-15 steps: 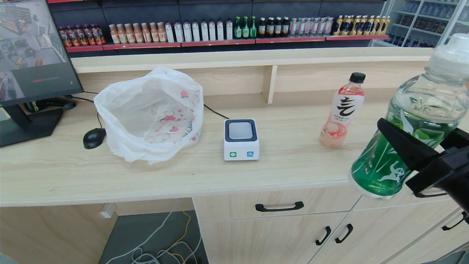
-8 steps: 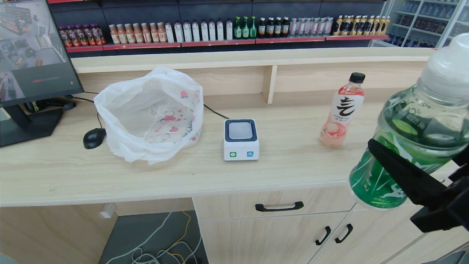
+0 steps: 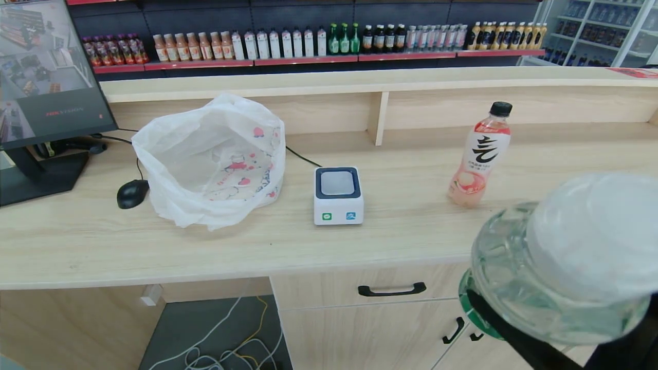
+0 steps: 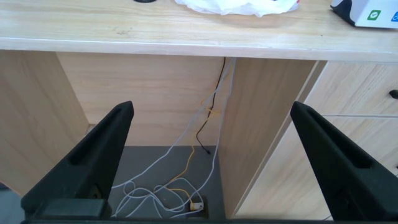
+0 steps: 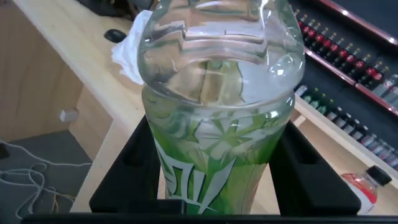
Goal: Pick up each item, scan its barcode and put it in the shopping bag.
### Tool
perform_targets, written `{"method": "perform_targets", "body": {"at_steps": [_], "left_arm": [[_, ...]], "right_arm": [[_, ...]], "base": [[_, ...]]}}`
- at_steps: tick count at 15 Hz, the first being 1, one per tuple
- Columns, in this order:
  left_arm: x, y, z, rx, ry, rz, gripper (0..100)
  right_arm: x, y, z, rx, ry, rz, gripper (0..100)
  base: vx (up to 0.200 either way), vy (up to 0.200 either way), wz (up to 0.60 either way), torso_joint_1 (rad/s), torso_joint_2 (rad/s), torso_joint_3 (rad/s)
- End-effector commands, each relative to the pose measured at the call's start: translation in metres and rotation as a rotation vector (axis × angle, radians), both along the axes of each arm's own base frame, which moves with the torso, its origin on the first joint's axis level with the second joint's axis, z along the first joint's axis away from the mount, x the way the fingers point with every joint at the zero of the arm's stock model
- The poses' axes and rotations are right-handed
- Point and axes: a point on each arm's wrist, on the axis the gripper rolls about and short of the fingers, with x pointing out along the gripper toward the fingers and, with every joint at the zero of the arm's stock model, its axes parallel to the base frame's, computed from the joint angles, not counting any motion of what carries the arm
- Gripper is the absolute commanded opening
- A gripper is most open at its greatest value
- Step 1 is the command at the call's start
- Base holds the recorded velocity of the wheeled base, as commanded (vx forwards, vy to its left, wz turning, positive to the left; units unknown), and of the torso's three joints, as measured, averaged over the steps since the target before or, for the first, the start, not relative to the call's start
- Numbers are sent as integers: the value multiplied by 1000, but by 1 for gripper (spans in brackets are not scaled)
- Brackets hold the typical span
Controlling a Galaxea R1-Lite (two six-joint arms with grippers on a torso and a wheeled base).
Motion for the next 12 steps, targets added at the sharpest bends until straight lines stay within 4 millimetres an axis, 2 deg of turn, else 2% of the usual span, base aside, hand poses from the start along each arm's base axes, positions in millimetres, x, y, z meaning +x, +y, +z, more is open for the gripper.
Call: {"method": "perform_targets", "body": {"at_steps": [1, 6, 8, 12], "left_arm": [[0, 0, 0, 0, 0, 0, 100], [0, 0, 0, 0, 0, 0, 100], [0, 0, 0, 0, 0, 0, 100], [0, 0, 0, 0, 0, 0, 100]], "right_arm": [[-5, 12, -11, -86, -11, 52, 0], [-4, 39, -24, -251, -143, 220, 0], [-5, 43, -26, -282, -192, 259, 0], [-7, 36, -20, -357, -505, 153, 0]], "base": [[0, 0, 0, 0, 0, 0], [0, 0, 0, 0, 0, 0], [0, 0, 0, 0, 0, 0], [0, 0, 0, 0, 0, 0]]}}
